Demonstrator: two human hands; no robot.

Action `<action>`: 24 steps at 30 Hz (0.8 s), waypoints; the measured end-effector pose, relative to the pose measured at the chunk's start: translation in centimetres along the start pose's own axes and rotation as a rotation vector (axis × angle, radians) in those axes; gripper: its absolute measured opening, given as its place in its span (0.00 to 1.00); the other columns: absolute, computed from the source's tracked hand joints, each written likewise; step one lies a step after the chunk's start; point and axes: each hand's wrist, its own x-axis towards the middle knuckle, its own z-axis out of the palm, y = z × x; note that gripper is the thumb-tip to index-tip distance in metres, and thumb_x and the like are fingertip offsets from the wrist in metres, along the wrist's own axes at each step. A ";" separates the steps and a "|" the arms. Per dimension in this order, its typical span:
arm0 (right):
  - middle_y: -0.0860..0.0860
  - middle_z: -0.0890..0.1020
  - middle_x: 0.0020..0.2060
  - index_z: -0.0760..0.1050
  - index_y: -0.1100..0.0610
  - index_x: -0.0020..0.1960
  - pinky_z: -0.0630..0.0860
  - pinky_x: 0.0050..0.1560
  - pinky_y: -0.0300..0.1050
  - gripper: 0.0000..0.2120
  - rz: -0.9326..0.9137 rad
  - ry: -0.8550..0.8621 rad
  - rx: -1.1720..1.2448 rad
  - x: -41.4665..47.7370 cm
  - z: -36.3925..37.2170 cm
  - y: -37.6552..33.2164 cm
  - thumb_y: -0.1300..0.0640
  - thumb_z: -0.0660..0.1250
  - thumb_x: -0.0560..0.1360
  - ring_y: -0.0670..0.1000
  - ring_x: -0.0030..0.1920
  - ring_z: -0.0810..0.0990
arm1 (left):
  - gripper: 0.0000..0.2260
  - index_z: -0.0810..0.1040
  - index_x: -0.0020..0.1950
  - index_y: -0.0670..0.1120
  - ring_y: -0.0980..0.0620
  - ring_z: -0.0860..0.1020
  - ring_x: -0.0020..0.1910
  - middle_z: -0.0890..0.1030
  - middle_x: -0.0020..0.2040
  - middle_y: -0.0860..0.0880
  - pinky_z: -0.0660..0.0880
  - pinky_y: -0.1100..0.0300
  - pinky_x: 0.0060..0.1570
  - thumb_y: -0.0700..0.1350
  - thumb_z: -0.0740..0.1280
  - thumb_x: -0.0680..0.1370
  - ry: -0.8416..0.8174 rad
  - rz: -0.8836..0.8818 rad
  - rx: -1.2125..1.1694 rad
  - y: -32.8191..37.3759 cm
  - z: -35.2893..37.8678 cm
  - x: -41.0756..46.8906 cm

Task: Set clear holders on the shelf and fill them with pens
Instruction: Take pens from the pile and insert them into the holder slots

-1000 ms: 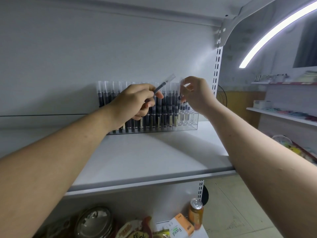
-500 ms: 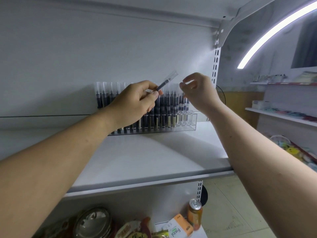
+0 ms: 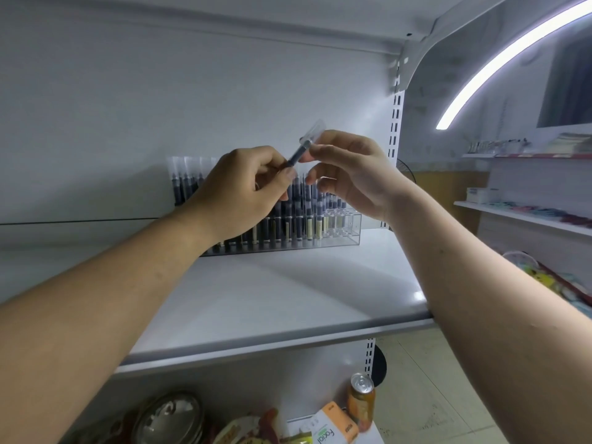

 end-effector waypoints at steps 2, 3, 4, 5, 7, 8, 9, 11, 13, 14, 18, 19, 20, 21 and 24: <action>0.58 0.84 0.48 0.79 0.62 0.53 0.74 0.40 0.45 0.02 -0.019 -0.005 0.025 0.0 -0.2 -0.1 0.64 0.69 0.81 0.55 0.41 0.83 | 0.06 0.82 0.53 0.45 0.57 0.83 0.38 0.84 0.40 0.54 0.79 0.65 0.39 0.46 0.68 0.84 -0.011 0.005 0.007 0.0 0.0 0.0; 0.58 0.84 0.48 0.80 0.61 0.52 0.73 0.41 0.45 0.02 -0.019 -0.012 0.037 0.0 -0.2 -0.2 0.63 0.69 0.81 0.55 0.42 0.83 | 0.06 0.82 0.53 0.46 0.57 0.83 0.38 0.84 0.40 0.54 0.79 0.65 0.39 0.46 0.68 0.84 -0.015 0.003 0.010 0.0 0.1 0.0; 0.58 0.84 0.49 0.80 0.61 0.53 0.73 0.41 0.45 0.02 -0.017 -0.020 0.046 -0.1 -0.2 -0.2 0.63 0.69 0.82 0.55 0.42 0.83 | 0.06 0.82 0.53 0.46 0.58 0.83 0.38 0.84 0.40 0.54 0.78 0.67 0.39 0.46 0.68 0.84 -0.020 0.001 0.019 0.0 0.1 0.0; 0.58 0.84 0.50 0.80 0.61 0.53 0.73 0.42 0.45 0.03 -0.014 -0.022 0.050 -0.1 -0.2 -0.2 0.62 0.69 0.82 0.55 0.43 0.82 | 0.06 0.82 0.53 0.46 0.58 0.83 0.38 0.84 0.40 0.55 0.77 0.68 0.39 0.47 0.68 0.84 -0.027 -0.002 0.029 0.0 0.1 0.0; 0.58 0.84 0.50 0.80 0.62 0.53 0.74 0.41 0.44 0.03 -0.017 -0.008 0.047 0.0 -0.1 -0.2 0.62 0.69 0.82 0.54 0.43 0.82 | 0.07 0.83 0.53 0.46 0.58 0.83 0.39 0.84 0.40 0.55 0.75 0.70 0.39 0.48 0.68 0.84 -0.047 -0.006 0.046 0.0 0.2 0.0; 0.58 0.85 0.49 0.80 0.62 0.52 0.74 0.41 0.43 0.03 -0.026 0.010 0.045 0.0 -0.1 -0.2 0.62 0.69 0.82 0.54 0.44 0.83 | 0.07 0.83 0.52 0.47 0.57 0.82 0.39 0.84 0.40 0.55 0.74 0.69 0.38 0.49 0.68 0.83 -0.056 -0.004 0.057 0.1 0.1 0.0; 0.57 0.85 0.47 0.80 0.62 0.52 0.74 0.40 0.43 0.03 -0.037 0.040 0.051 0.1 -0.1 -0.2 0.62 0.69 0.82 0.53 0.44 0.83 | 0.08 0.83 0.52 0.48 0.56 0.81 0.39 0.84 0.40 0.54 0.75 0.66 0.39 0.51 0.69 0.83 -0.063 0.006 0.074 0.1 0.1 0.0; 0.56 0.85 0.44 0.80 0.63 0.52 0.75 0.40 0.43 0.04 -0.064 0.152 0.086 0.3 -0.4 -0.3 0.62 0.69 0.82 0.52 0.42 0.83 | 0.08 0.84 0.54 0.49 0.56 0.80 0.43 0.83 0.42 0.55 0.76 0.63 0.43 0.53 0.69 0.83 -0.074 0.047 0.118 0.2 0.0 0.0; 0.54 0.84 0.40 0.81 0.63 0.53 0.74 0.38 0.42 0.05 -0.110 0.325 0.068 0.6 -1.0 -0.4 0.61 0.69 0.82 0.50 0.39 0.82 | 0.10 0.83 0.58 0.49 0.60 0.79 0.49 0.83 0.48 0.58 0.74 0.67 0.48 0.53 0.69 0.82 -0.077 0.096 0.146 0.3 -0.3 0.0; 0.53 0.84 0.39 0.81 0.63 0.53 0.74 0.37 0.42 0.05 -0.139 0.423 0.007 0.7 -1.4 -0.4 0.60 0.69 0.82 0.49 0.37 0.82 | 0.11 0.83 0.60 0.49 0.62 0.78 0.52 0.82 0.51 0.59 0.72 0.69 0.51 0.53 0.69 0.82 -0.075 0.112 0.162 0.3 -0.5 0.0; 0.50 0.84 0.36 0.82 0.60 0.50 0.77 0.37 0.40 0.05 -0.272 0.701 -0.422 1.0 -2.6 0.2 0.59 0.68 0.81 0.44 0.35 0.82 | 0.18 0.79 0.68 0.50 0.60 0.75 0.60 0.77 0.58 0.59 0.70 0.63 0.61 0.57 0.67 0.82 -0.063 0.144 0.247 0.1 -1.0 0.1; 0.49 0.83 0.35 0.81 0.59 0.49 0.80 0.39 0.43 0.05 -0.288 0.717 -0.508 1.0 -2.7 0.3 0.59 0.68 0.81 0.44 0.35 0.82 | 0.19 0.78 0.70 0.51 0.58 0.75 0.62 0.77 0.59 0.58 0.70 0.61 0.62 0.58 0.67 0.82 -0.060 0.150 0.261 0.1 -1.0 0.1; 0.49 0.84 0.36 0.81 0.59 0.48 0.82 0.43 0.48 0.06 -0.288 0.717 -0.580 1.1 -2.8 0.6 0.59 0.67 0.81 0.45 0.37 0.83 | 0.20 0.77 0.70 0.51 0.58 0.74 0.63 0.78 0.60 0.58 0.70 0.60 0.63 0.58 0.67 0.82 -0.059 0.152 0.270 0.1 -1.1 0.1; 0.49 0.84 0.36 0.81 0.58 0.47 0.84 0.46 0.53 0.06 -0.278 0.703 -0.639 1.2 -2.9 0.7 0.59 0.67 0.81 0.48 0.38 0.84 | 0.20 0.77 0.71 0.51 0.57 0.74 0.64 0.78 0.62 0.57 0.70 0.60 0.63 0.58 0.67 0.82 -0.060 0.149 0.275 0.2 -1.1 0.1; 0.51 0.84 0.37 0.80 0.57 0.46 0.83 0.49 0.61 0.07 -0.226 0.646 -0.732 1.5 -2.9 1.2 0.58 0.67 0.81 0.56 0.41 0.85 | 0.21 0.76 0.72 0.52 0.58 0.72 0.67 0.79 0.66 0.55 0.69 0.59 0.66 0.58 0.66 0.82 -0.074 0.125 0.283 0.2 -1.1 0.1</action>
